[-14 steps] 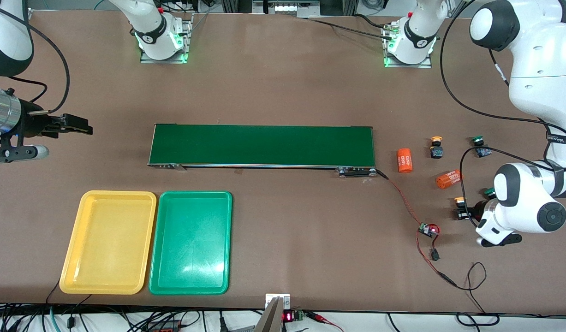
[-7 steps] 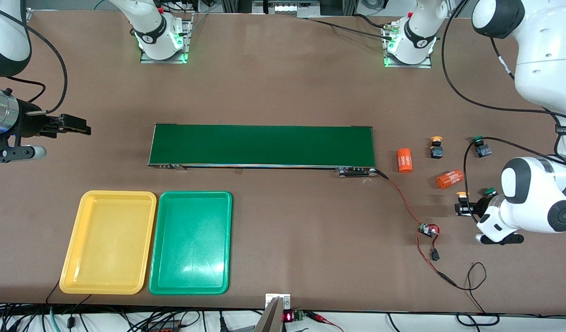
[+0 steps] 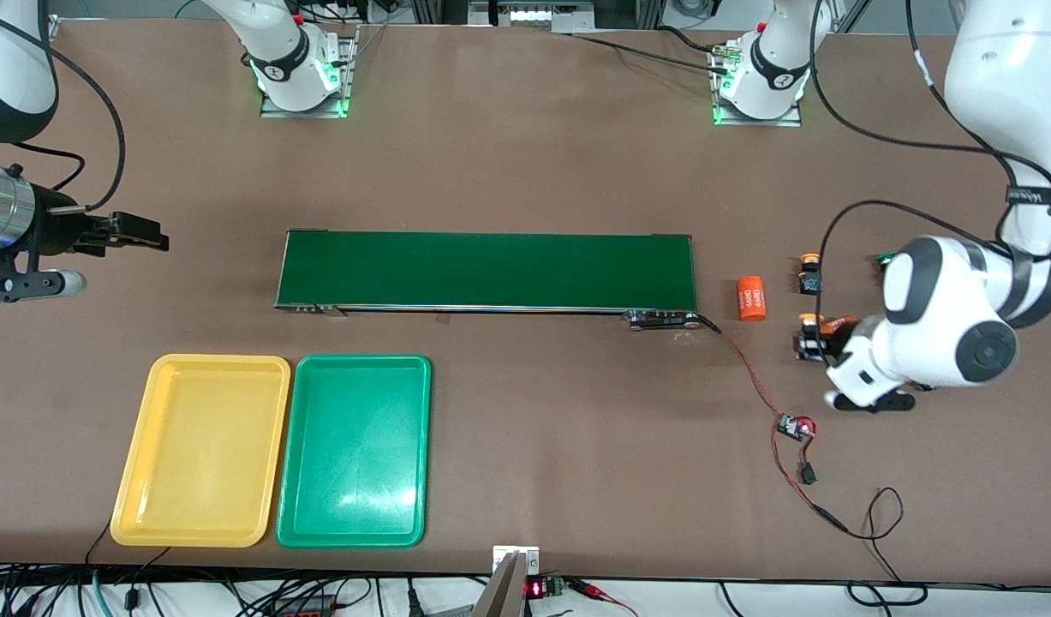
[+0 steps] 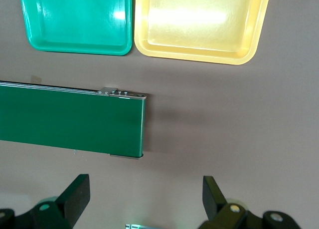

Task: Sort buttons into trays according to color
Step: 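Carry the button with the left gripper onto the green belt, release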

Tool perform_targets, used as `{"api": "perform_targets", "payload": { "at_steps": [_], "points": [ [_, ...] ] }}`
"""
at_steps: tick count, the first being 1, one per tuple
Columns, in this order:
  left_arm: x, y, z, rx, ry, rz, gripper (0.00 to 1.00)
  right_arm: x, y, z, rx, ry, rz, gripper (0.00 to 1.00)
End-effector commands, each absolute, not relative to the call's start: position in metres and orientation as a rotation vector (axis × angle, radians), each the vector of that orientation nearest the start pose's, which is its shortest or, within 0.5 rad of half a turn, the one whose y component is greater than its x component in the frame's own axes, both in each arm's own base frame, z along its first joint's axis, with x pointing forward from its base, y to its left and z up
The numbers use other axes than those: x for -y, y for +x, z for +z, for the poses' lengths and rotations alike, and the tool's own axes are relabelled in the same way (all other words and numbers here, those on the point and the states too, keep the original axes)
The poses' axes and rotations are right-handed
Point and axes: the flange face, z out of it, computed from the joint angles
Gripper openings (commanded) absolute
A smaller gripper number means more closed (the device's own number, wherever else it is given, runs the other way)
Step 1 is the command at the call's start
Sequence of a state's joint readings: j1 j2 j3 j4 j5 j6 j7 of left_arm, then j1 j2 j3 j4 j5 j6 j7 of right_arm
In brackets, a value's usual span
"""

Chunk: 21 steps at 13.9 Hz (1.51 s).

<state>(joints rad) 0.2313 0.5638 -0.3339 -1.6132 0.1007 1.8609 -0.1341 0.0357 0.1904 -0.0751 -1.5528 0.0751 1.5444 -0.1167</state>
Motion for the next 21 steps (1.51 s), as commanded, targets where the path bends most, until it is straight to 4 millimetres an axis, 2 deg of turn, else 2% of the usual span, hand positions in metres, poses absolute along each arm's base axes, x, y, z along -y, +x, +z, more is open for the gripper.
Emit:
{"api": "perform_targets", "payload": {
  "at_steps": [1, 3, 6, 10, 12, 14, 16, 17, 19, 21],
  "points": [
    [0.061, 0.612, 0.316, -0.026, -3.149, 0.453, 0.08, 0.014, 0.601, 0.524, 0.109, -3.032, 0.282, 1.0],
    [0.091, 0.595, 0.315, -0.072, -3.146, 0.485, 0.08, 0.014, 0.601, 0.524, 0.107, -3.032, 0.282, 1.0],
    [0.141, 0.578, 0.311, 0.026, -3.149, 0.494, 0.08, 0.019, 0.601, 0.524, 0.093, -3.032, 0.281, 1.0],
    [0.167, 0.559, 0.289, 0.055, -3.176, 0.461, 0.08, 0.025, 0.602, 0.524, 0.099, -3.046, 0.272, 1.0],
    [0.188, 0.546, 0.28, 0.107, -3.179, 0.457, 0.08, 0.023, 0.602, 0.524, 0.101, -3.044, 0.272, 1.0],
    [0.21, 0.537, 0.284, 0.138, -3.182, 0.451, 0.08, 0.023, 0.602, 0.524, 0.101, -3.043, 0.271, 1.0],
    [0.224, 0.533, 0.287, 0.148, -3.192, 0.441, 0.08, 0.024, 0.602, 0.524, 0.098, -3.038, 0.27, 1.0],
    [0.227, 0.531, 0.284, 0.153, -3.199, 0.424, 0.08, 0.024, 0.602, 0.524, 0.098, -3.04, 0.27, 1.0],
    [0.232, 0.521, 0.264, 0.159, -3.235, 0.364, 0.08, 0.024, 0.602, 0.524, 0.098, -3.038, 0.27, 1.0],
    [0.235, 0.521, 0.251, 0.237, -3.25, 0.363, 0.12, 0.024, 0.602, 0.523, 0.101, -3.046, 0.272, 1.0]
  ]
}}
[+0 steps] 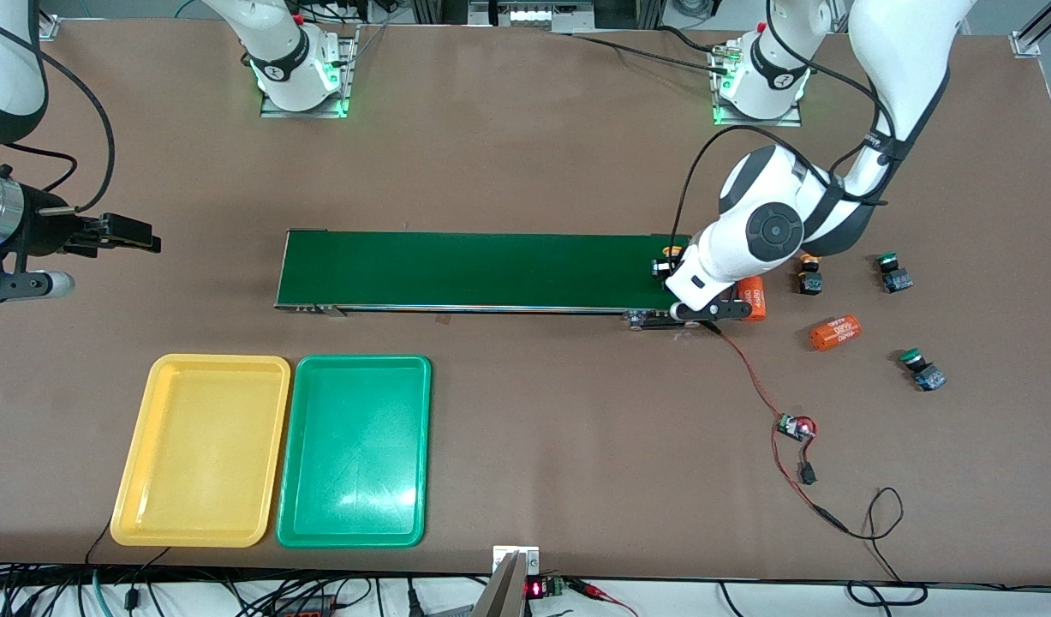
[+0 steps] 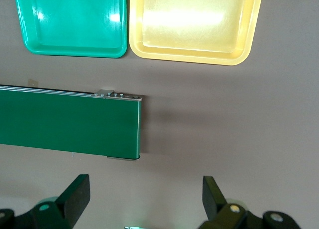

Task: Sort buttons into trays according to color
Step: 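Carry the button with the left gripper onto the green belt, release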

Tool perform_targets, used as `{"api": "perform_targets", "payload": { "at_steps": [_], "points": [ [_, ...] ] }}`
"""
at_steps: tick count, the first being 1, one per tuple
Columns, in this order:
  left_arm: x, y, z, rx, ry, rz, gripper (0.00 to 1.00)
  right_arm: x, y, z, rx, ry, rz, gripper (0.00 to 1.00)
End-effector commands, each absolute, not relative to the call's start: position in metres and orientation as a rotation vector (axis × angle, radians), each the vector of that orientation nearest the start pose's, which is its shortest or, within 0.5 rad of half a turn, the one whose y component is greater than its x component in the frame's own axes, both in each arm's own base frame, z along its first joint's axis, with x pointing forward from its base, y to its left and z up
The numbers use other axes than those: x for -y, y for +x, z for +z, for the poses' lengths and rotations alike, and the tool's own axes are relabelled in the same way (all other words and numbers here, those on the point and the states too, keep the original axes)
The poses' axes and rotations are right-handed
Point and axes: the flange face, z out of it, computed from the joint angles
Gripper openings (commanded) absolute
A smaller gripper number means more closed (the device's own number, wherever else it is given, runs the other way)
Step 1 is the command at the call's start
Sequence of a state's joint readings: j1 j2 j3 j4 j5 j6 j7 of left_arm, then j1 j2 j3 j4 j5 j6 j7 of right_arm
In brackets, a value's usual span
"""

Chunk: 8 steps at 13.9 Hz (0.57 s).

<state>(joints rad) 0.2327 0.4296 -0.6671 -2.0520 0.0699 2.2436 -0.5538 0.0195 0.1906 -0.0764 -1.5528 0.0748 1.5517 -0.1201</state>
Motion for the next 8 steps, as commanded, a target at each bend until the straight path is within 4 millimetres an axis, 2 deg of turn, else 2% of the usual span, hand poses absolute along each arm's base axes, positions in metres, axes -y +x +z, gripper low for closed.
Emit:
{"api": "perform_targets", "payload": {
  "at_steps": [1, 2, 3, 4, 6, 8],
  "points": [
    [0.237, 0.52, 0.249, 0.251, -3.249, 0.371, 0.16, 0.023, 0.602, 0.52, 0.103, -3.048, 0.275, 1.0],
    [0.239, 0.521, 0.251, 0.246, -3.248, 0.373, 0.42, 0.022, 0.602, 0.519, 0.105, -3.048, 0.277, 1.0],
    [0.238, 0.524, 0.253, 0.261, -3.247, 0.369, 0.77, 0.022, 0.601, 0.52, 0.105, -3.048, 0.275, 1.0],
    [0.236, 0.527, 0.257, 0.283, -3.248, 0.356, 1.0, 0.022, 0.601, 0.519, 0.105, -3.047, 0.282, 1.0],
    [0.227, 0.545, 0.276, 0.318, -3.24, 0.359, 1.0, 0.022, 0.598, 0.516, 0.104, -3.045, 0.294, 1.0],
    [0.198, 0.568, 0.299, 0.387, -3.217, 0.392, 1.0, 0.024, 0.599, 0.516, 0.1, -3.046, 0.289, 1.0]
  ]
}}
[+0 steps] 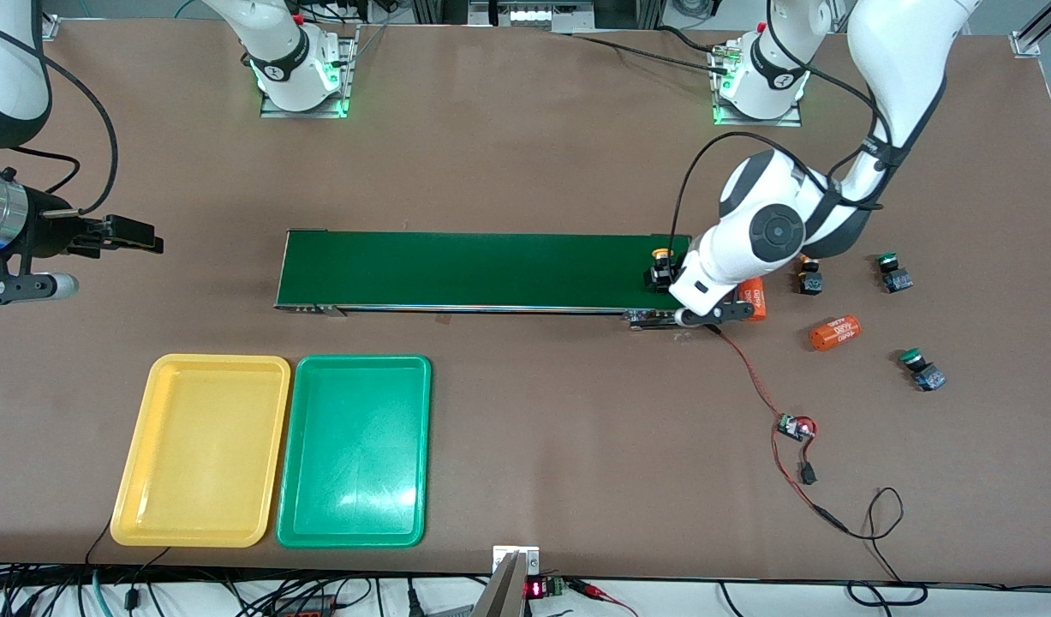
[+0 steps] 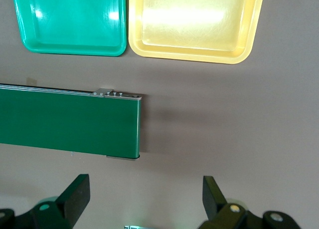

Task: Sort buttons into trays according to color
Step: 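Carry the button with the left gripper onto the green belt, release, then return the left gripper to the buttons while the right gripper rises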

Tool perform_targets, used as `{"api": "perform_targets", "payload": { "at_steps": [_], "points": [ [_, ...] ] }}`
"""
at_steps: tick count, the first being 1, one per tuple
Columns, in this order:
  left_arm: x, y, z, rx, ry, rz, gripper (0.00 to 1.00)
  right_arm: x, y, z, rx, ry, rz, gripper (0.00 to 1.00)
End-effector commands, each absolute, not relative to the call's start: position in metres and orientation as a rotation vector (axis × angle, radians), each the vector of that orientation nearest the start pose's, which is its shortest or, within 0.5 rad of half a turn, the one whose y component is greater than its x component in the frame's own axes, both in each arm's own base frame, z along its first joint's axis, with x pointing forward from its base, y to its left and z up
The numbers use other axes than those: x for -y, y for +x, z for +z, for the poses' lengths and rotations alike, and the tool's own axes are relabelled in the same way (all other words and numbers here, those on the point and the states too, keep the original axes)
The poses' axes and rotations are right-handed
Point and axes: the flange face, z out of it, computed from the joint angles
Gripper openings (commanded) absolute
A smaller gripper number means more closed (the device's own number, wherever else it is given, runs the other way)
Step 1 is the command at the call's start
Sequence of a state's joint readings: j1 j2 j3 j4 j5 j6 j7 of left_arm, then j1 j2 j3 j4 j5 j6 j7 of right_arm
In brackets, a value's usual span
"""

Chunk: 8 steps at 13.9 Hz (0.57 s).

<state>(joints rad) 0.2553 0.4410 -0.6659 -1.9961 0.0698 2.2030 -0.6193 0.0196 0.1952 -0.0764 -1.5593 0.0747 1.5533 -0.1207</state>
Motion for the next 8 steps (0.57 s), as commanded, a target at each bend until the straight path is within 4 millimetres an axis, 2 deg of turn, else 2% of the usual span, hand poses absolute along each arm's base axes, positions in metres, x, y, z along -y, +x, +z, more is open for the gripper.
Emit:
{"api": "perform_targets", "payload": {
  "at_steps": [1, 2, 3, 5, 6, 8],
  "points": [
    [0.184, 0.58, 0.311, 0.416, -3.219, 0.381, 1.0, 0.023, 0.6, 0.517, 0.102, -3.045, 0.286, 1.0],
    [0.164, 0.593, 0.319, 0.468, -3.212, 0.381, 1.0, 0.023, 0.6, 0.518, 0.102, -3.046, 0.282, 1.0],
    [0.141, 0.603, 0.318, 0.518, -3.197, 0.411, 1.0, 0.022, 0.6, 0.517, 0.104, -3.045, 0.282, 1.0],
    [0.071, 0.616, 0.3, 0.687, -3.168, 0.458, 1.0, 0.025, 0.601, 0.518, 0.094, -3.038, 0.28, 1.0],
    [0.048, 0.617, 0.295, 0.738, -3.158, 0.471, 1.0, 0.027, 0.6, 0.518, 0.089, -3.036, 0.281, 1.0],
    [0.011, 0.607, 0.283, 0.655, -3.16, 0.521, 1.0, 0.044, 0.6, 0.518, 0.038, -3.022, 0.271, 1.0]
  ]
}}
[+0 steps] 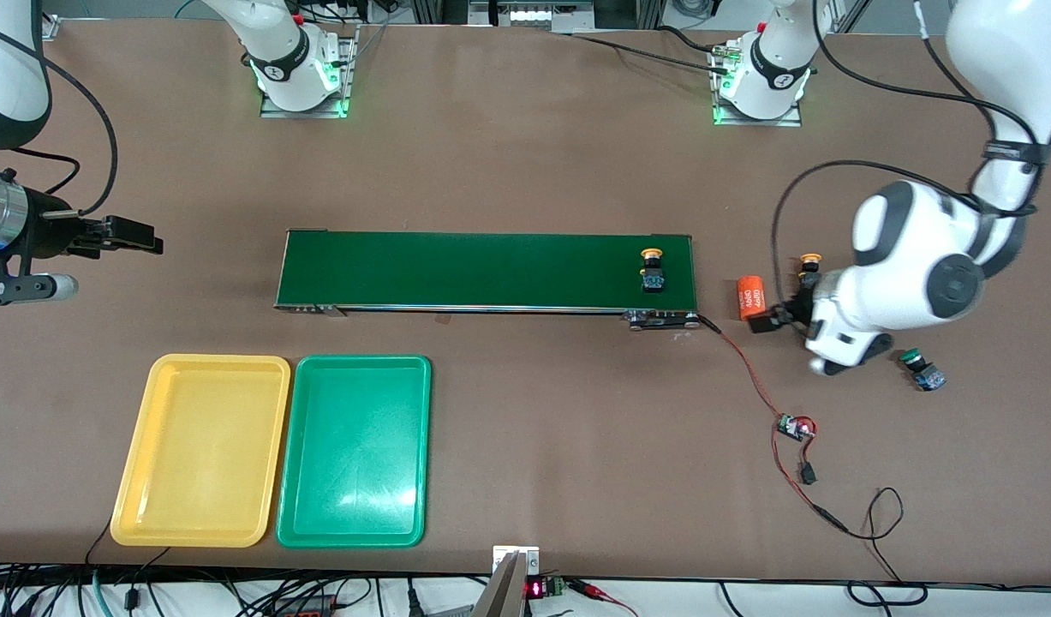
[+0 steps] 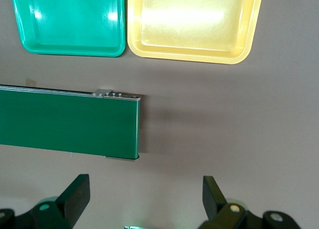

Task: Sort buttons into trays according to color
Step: 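Return the left gripper to the buttons while the right gripper rises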

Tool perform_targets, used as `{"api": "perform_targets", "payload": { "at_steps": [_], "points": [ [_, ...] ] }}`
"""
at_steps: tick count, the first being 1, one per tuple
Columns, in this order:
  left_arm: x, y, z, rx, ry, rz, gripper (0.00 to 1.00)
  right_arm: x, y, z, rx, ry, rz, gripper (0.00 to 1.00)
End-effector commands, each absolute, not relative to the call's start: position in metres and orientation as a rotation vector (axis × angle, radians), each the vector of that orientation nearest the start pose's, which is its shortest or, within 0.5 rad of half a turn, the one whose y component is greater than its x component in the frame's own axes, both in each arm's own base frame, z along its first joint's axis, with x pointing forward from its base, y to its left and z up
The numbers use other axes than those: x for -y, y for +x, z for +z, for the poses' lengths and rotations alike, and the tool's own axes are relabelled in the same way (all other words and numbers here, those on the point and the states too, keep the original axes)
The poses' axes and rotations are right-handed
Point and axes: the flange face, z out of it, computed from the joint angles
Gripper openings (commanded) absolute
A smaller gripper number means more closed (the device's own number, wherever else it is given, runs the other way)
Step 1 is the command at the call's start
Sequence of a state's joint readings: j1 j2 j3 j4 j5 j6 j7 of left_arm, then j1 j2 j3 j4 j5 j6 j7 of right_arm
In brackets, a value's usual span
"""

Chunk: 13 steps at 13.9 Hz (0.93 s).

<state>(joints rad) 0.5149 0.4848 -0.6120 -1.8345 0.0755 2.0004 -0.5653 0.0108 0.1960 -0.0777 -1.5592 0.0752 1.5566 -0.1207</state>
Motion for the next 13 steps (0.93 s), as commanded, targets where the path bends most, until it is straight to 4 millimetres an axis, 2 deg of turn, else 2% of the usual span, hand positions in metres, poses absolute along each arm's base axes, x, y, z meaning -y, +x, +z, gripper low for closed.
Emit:
{"api": "perform_targets", "payload": {
  "at_steps": [1, 3, 4, 5, 8, 9, 13],
  "points": [
    [-0.015, 0.596, 0.28, 0.634, -3.146, 0.588, 1.0, 0.044, 0.601, 0.516, 0.024, -3.001, 0.274, 1.0],
    [-0.047, 0.584, 0.287, 0.456, -3.175, 0.654, 1.0, 0.04, 0.603, 0.513, 0.02, -2.989, 0.286, 1.0],
    [-0.067, 0.579, 0.288, 0.42, -3.192, 0.67, 1.0, 0.042, 0.601, 0.513, 0.016, -2.988, 0.295, 1.0],
    [-0.077, 0.577, 0.288, 0.393, -3.2, 0.666, 1.0, 0.045, 0.6, 0.512, 0.025, -2.986, 0.3, 1.0],
    [-0.078, 0.568, 0.273, 0.295, -3.125, 0.655, 1.0, 0.043, 0.592, 0.507, 0.031, -2.963, 0.405, 1.0],
    [-0.077, 0.564, 0.266, 0.287, -3.123, 0.658, 1.0, 0.045, 0.594, 0.509, 0.026, -2.966, 0.387, 1.0],
    [-0.064, 0.55, 0.24, 0.258, -3.145, 0.63, 1.0, 0.027, 0.603, 0.514, 0.069, -2.97, 0.303, 1.0]
  ]
}}
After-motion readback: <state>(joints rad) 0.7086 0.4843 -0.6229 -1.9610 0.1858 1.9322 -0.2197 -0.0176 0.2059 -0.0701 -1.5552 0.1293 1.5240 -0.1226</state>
